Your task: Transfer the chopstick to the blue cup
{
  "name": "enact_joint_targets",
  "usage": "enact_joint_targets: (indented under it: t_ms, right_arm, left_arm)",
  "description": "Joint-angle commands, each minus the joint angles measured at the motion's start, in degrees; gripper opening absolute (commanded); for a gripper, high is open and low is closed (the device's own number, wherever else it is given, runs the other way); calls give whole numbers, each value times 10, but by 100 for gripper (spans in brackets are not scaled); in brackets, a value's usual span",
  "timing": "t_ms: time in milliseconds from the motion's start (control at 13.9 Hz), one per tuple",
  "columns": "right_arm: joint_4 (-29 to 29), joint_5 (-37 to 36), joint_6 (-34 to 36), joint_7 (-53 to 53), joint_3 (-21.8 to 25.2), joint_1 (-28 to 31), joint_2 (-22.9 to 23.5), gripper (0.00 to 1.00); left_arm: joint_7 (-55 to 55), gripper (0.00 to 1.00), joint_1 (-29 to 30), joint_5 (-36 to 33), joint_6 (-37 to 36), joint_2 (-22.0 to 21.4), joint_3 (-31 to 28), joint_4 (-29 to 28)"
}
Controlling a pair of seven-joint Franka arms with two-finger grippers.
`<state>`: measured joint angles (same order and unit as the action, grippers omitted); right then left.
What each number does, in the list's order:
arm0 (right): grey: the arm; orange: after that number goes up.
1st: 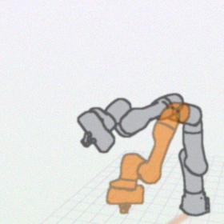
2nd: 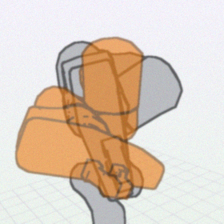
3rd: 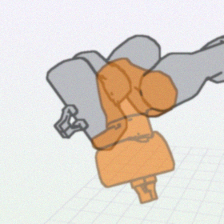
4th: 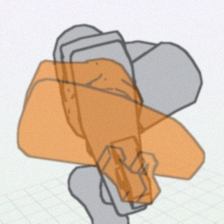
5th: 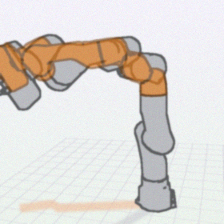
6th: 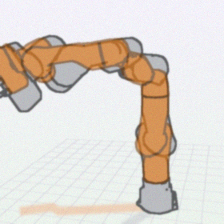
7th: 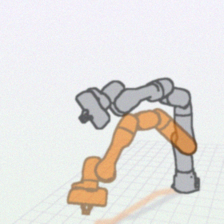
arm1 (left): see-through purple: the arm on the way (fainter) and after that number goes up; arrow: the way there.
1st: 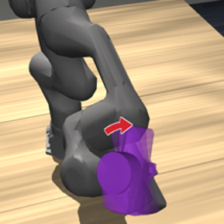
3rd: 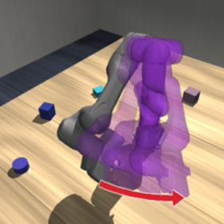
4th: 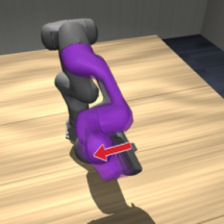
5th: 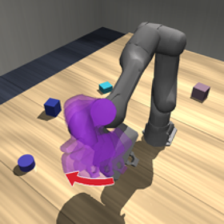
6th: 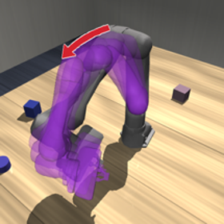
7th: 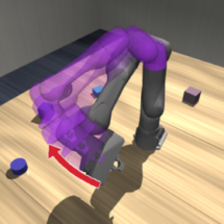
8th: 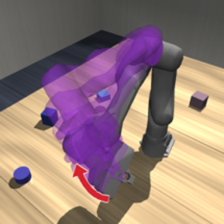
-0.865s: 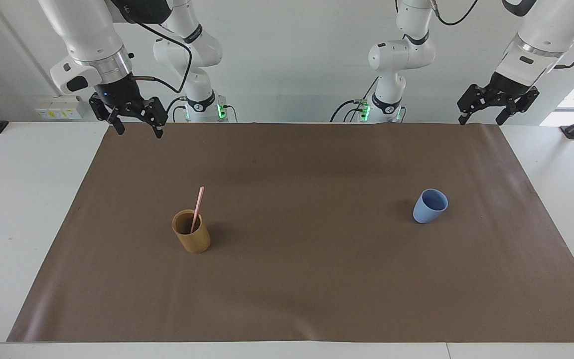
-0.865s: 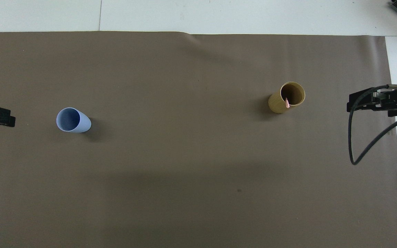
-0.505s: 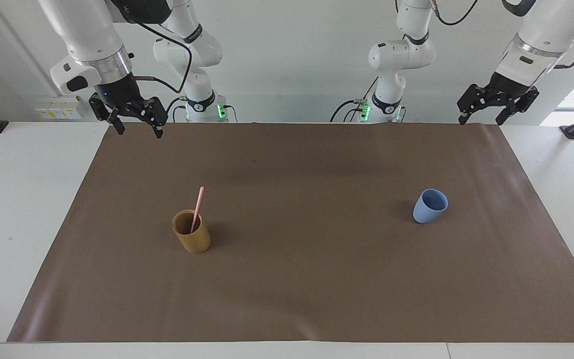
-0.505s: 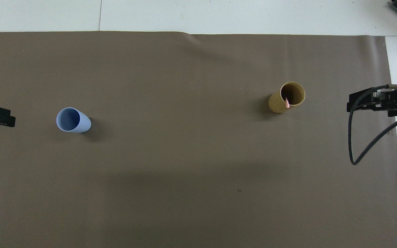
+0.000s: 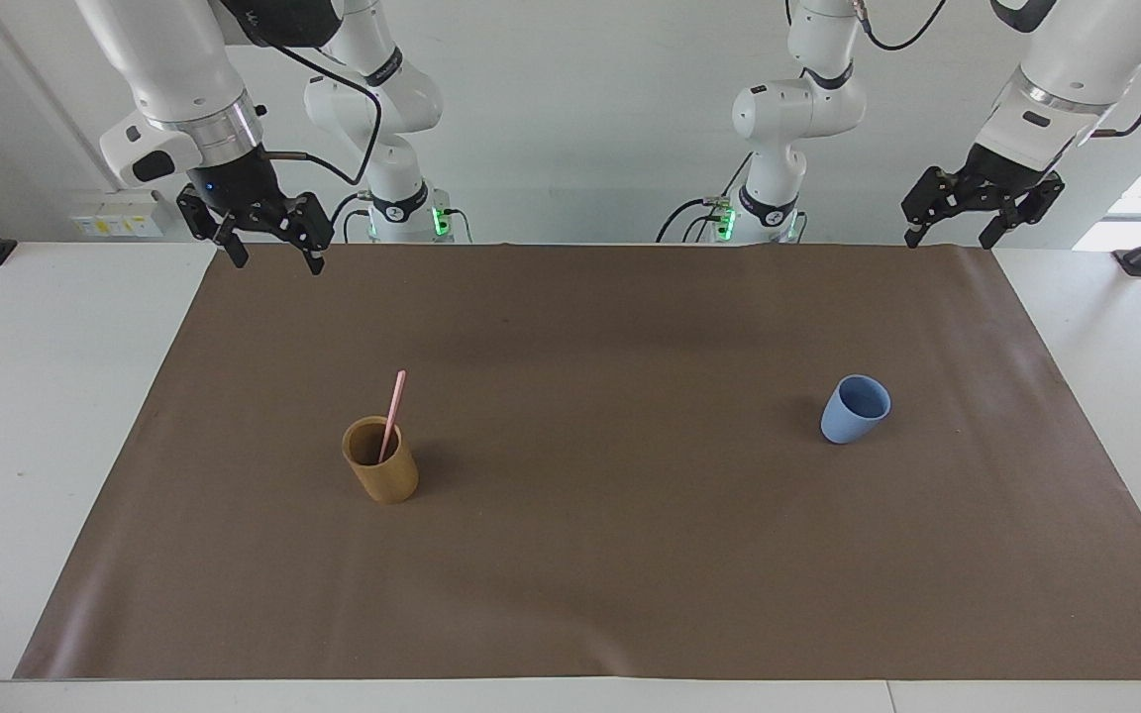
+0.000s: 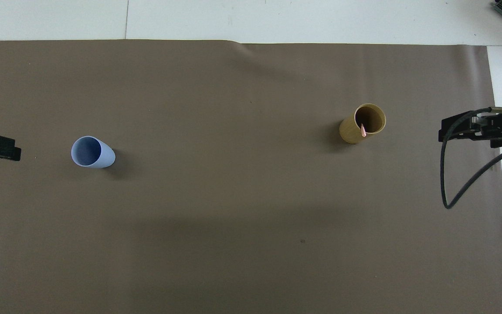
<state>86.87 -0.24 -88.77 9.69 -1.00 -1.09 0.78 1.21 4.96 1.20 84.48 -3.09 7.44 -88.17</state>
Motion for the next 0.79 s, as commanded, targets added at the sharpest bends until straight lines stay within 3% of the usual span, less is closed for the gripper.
enact_joint_targets:
  t_ms: [0, 288, 432, 721]
  right_arm:
    - [-4, 10, 1, -11, -3, 9, 2, 100]
    - [-4, 10, 1, -11, -2, 11, 2, 100]
    - [-4, 10, 1, -11, -2, 10, 2, 100]
    - [-4, 10, 2, -11, -2, 10, 2, 100]
  left_arm:
    - [-9, 100, 5, -3, 19, -10, -6, -19]
    - [-28, 100, 9, -3, 87, -6, -8, -98]
    - [-47, 100, 16, -3, 184, -7, -8, -157]
    - [-160, 100, 23, -3, 267, 25, -7, -200]
